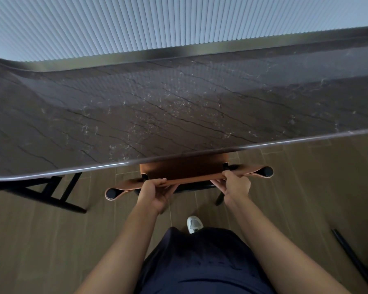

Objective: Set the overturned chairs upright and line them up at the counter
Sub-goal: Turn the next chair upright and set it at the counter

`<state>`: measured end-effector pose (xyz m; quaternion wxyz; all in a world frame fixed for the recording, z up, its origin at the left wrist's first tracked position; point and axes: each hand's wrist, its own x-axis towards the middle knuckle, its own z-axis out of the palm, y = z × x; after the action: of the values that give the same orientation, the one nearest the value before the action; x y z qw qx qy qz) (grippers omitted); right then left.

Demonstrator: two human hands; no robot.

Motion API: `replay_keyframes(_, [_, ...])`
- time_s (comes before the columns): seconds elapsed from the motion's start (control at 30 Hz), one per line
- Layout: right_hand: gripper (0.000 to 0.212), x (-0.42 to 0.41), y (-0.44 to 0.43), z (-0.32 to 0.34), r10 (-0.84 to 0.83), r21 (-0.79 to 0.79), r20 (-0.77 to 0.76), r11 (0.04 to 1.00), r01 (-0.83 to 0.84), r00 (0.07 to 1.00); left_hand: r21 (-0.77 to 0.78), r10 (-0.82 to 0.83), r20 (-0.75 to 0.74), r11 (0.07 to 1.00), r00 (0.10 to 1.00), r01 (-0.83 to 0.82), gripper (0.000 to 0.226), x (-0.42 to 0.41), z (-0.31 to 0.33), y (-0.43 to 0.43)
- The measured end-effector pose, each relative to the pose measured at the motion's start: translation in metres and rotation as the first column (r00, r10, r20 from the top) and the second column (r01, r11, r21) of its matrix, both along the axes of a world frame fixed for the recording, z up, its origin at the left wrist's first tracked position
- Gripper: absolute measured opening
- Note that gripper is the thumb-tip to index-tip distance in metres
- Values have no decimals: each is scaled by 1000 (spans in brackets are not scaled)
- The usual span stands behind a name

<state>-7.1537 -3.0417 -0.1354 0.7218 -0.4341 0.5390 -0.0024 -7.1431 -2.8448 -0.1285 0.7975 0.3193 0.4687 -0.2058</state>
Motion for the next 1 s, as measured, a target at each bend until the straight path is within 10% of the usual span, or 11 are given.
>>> replay_keyframes(0.57, [11, -21, 43, 26, -195, -4, 123, 980, 197, 973, -186, -327, -17, 930, 945, 319, 33, -3, 22, 24])
replay_keyframes(1.0, [16, -169, 148, 54, -521, 26, 299, 842, 539, 800, 63, -796, 404, 515, 450, 855, 30, -53, 58, 79])
